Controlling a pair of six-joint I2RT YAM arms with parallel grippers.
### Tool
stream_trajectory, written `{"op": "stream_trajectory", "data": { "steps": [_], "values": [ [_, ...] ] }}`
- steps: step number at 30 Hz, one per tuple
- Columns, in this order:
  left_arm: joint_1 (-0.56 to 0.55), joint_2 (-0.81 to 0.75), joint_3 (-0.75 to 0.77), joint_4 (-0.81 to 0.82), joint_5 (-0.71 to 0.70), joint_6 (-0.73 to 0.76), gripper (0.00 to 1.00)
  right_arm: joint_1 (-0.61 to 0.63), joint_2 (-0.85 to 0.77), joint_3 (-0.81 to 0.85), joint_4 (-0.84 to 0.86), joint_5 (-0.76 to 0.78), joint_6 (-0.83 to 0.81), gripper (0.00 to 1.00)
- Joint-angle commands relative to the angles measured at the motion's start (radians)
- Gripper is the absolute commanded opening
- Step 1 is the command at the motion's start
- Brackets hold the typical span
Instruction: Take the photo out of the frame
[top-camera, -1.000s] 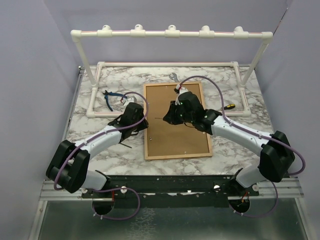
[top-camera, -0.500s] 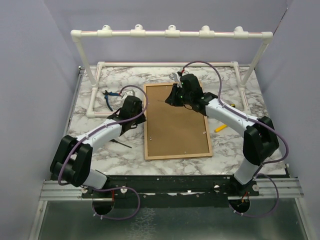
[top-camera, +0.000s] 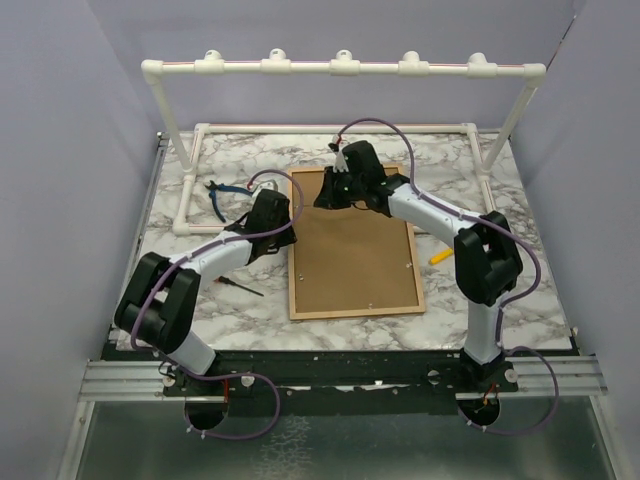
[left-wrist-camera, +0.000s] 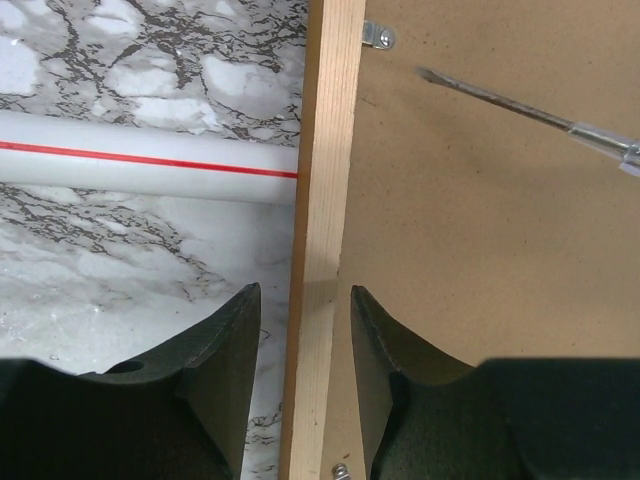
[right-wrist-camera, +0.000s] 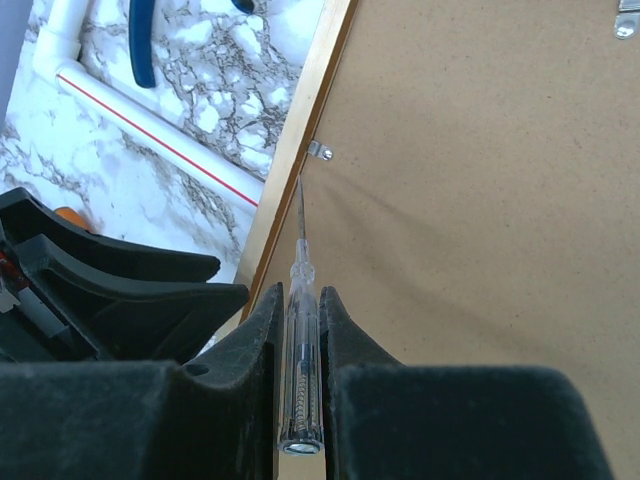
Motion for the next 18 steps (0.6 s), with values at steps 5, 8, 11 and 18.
{"op": "stream_trajectory", "data": {
  "steps": [5,8,11,18],
  "values": [
    [0.003,0.051,0.035,0.042,0.033,0.023,0.41,0.002,0.075,0.075,-0.043,-0.063,-0.066,0.01],
    [0.003,0.057,0.03,0.047,0.037,0.024,0.39,0.001,0.088,0.084,-0.042,-0.079,-0.071,0.01],
    [0.003,0.057,0.025,0.051,0.032,0.028,0.38,0.001,0.099,0.087,-0.037,-0.092,-0.075,0.01],
    [0.003,0.057,0.009,0.054,0.033,0.046,0.32,0.001,0.143,0.116,-0.038,-0.108,-0.076,0.01]
  ]
}}
